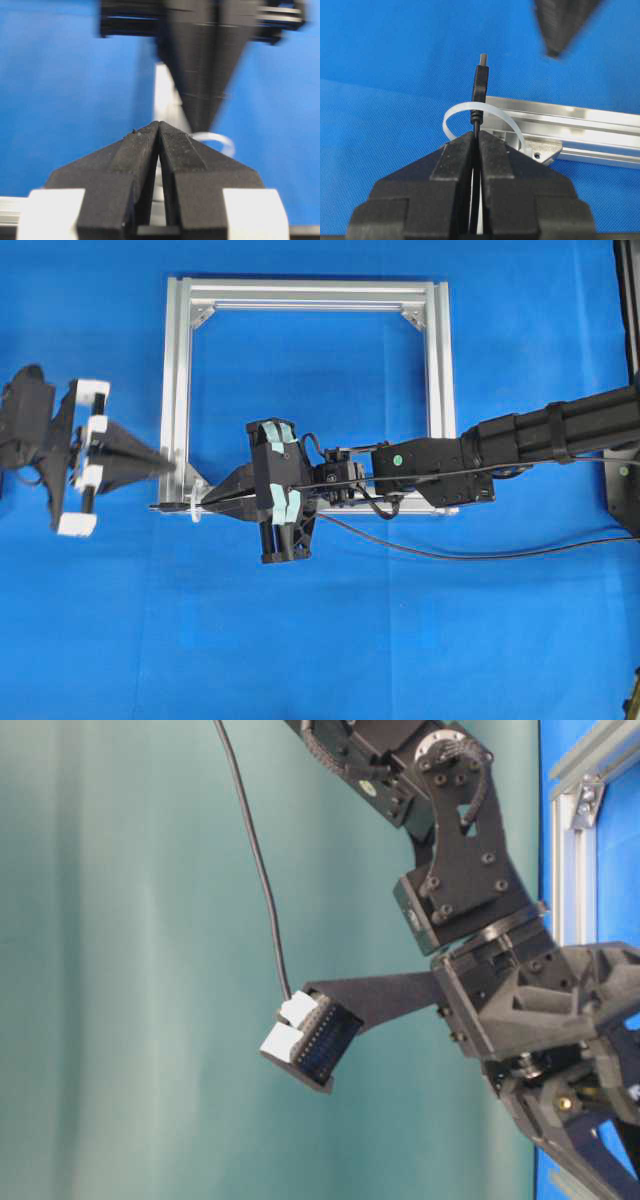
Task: Insert the wire through the string loop located on the left side.
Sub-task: 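Move the left gripper down and right toward the protruding plug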
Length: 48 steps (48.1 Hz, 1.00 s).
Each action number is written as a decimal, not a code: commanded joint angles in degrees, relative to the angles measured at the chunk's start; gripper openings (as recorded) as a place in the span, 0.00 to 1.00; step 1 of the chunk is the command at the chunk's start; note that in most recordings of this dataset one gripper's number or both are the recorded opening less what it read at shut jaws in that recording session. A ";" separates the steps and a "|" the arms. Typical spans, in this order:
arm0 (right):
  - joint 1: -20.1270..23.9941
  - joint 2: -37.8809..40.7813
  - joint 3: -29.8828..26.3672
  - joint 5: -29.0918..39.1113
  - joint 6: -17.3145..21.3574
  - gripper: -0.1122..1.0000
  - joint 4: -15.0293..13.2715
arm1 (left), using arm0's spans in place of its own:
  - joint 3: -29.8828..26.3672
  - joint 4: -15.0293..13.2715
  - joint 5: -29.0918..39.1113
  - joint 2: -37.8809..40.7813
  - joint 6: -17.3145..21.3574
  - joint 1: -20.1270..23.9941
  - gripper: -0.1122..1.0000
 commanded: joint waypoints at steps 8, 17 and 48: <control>0.00 -1.14 -1.05 -0.18 0.09 0.10 0.00 | 0.09 0.26 1.85 -1.32 0.09 -3.52 0.10; 0.09 -1.14 -0.97 -0.26 0.09 0.10 0.00 | -0.26 0.26 3.87 -0.88 0.09 -3.60 0.10; 0.00 -1.14 -0.97 -0.18 0.09 0.10 0.00 | -0.44 0.44 5.36 -0.88 0.00 -3.60 0.10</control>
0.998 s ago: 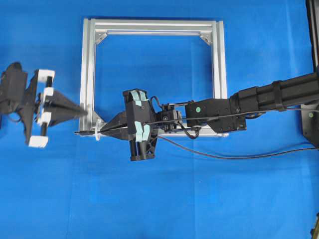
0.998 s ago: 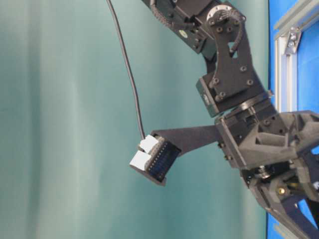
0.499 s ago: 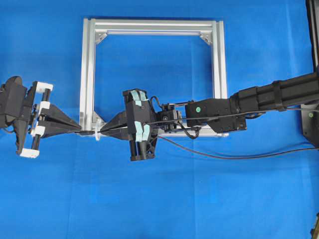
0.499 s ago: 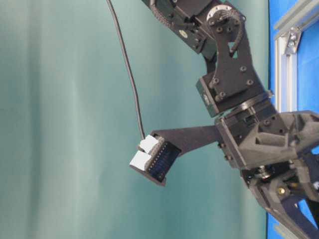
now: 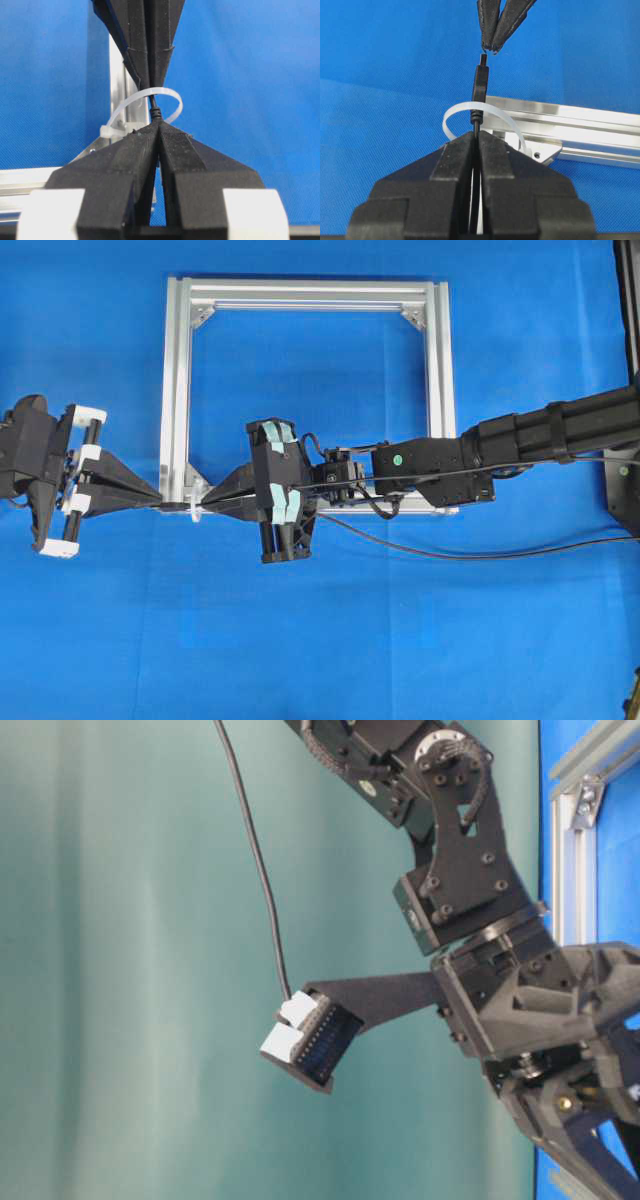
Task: Insert the wire through the string loop located on the left side.
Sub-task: 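Move the left gripper down and right toward the protruding plug, then open the left gripper and close it on the USB plug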
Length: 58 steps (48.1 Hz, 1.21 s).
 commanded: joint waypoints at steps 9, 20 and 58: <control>0.00 -1.14 -0.97 -0.18 0.09 0.10 0.09 | -1.23 0.18 0.18 -0.35 -1.76 -0.18 0.19; 0.00 -1.14 -0.97 -0.26 0.09 0.10 0.00 | -1.41 0.18 1.58 -0.18 -2.46 -0.18 0.78; 0.00 -1.14 -0.88 0.00 0.09 0.10 0.00 | -5.01 0.18 1.58 11.07 -2.55 -0.70 0.86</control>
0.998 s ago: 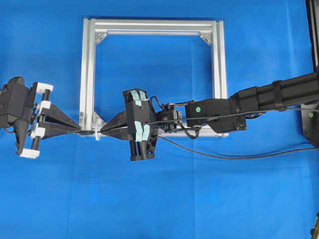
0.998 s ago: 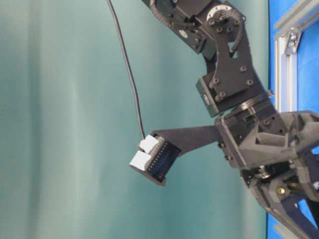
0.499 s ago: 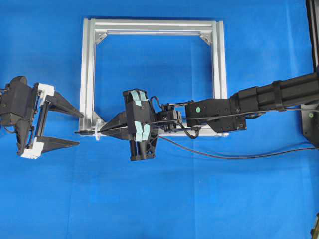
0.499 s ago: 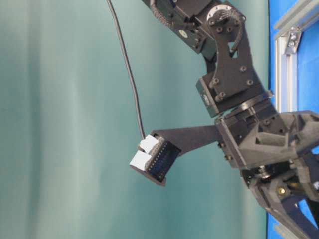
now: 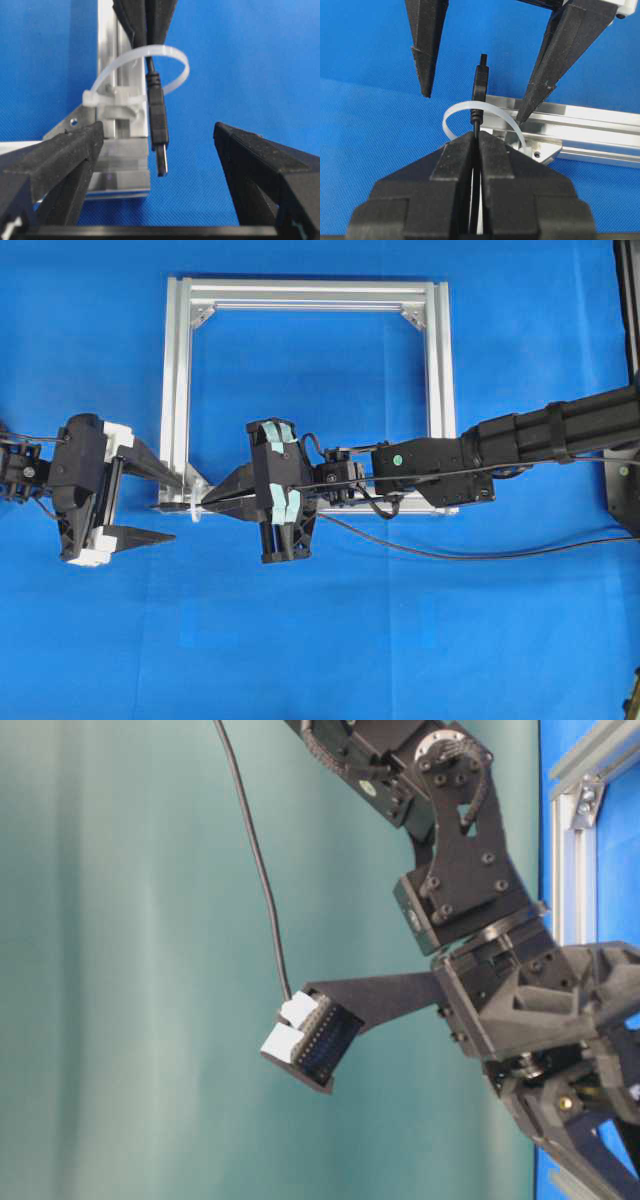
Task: Insert the wire through the string loop located on the left side.
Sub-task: 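Open the left gripper and close it on the USB plug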
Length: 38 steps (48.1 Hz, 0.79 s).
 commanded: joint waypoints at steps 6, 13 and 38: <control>0.09 -1.14 -0.88 -0.09 0.09 0.10 0.00 | -0.26 0.18 -0.53 -0.70 0.00 -0.18 0.86; 0.09 -1.14 -0.88 -0.18 0.09 0.10 0.00 | -0.44 0.18 -0.53 -0.70 0.09 -0.18 0.86; 0.00 -1.14 -0.97 1.05 0.09 0.10 0.09 | -1.05 0.18 -0.62 -0.70 0.70 0.44 0.43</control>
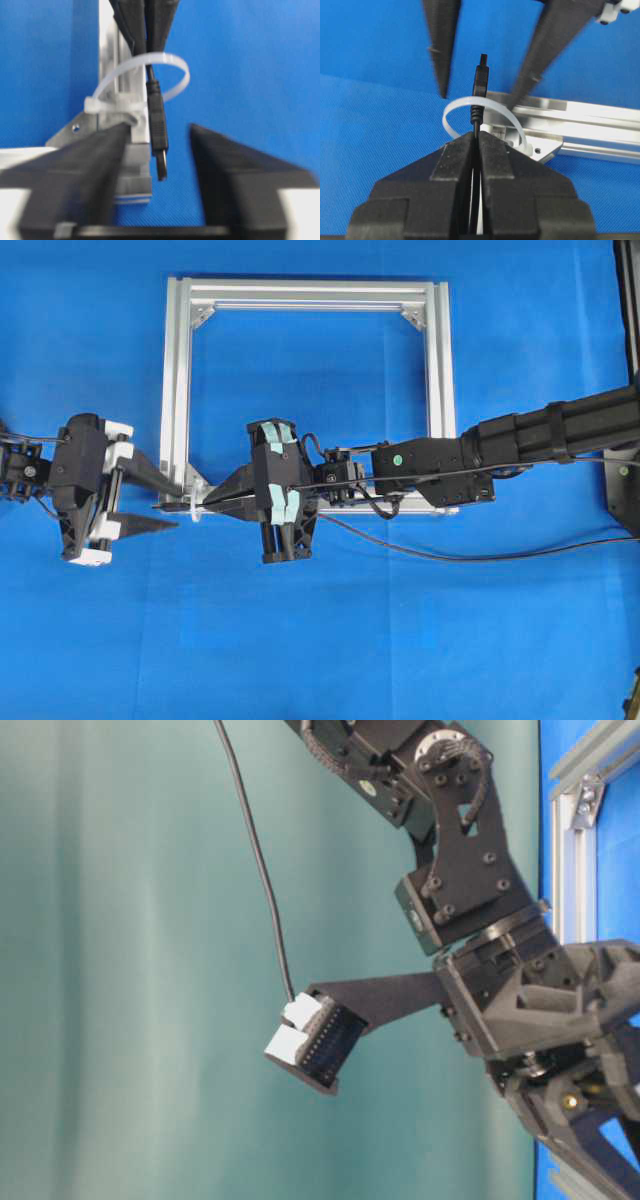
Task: Insert the wire through the string loop located on the left side.
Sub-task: 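Open the left gripper and close it on the USB plug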
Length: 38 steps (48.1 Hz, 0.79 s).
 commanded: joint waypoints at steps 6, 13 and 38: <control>0.09 -1.14 -1.05 0.18 0.09 0.10 0.00 | -0.79 0.09 -0.53 -0.62 -0.62 0.35 0.16; 0.09 -1.14 -1.05 0.53 0.00 0.10 -0.62 | -0.79 0.09 -0.53 -0.70 -0.62 0.35 0.17; 0.26 -2.29 -0.88 2.90 0.70 0.56 -0.70 | -0.26 0.09 0.18 -2.29 -0.53 0.44 0.17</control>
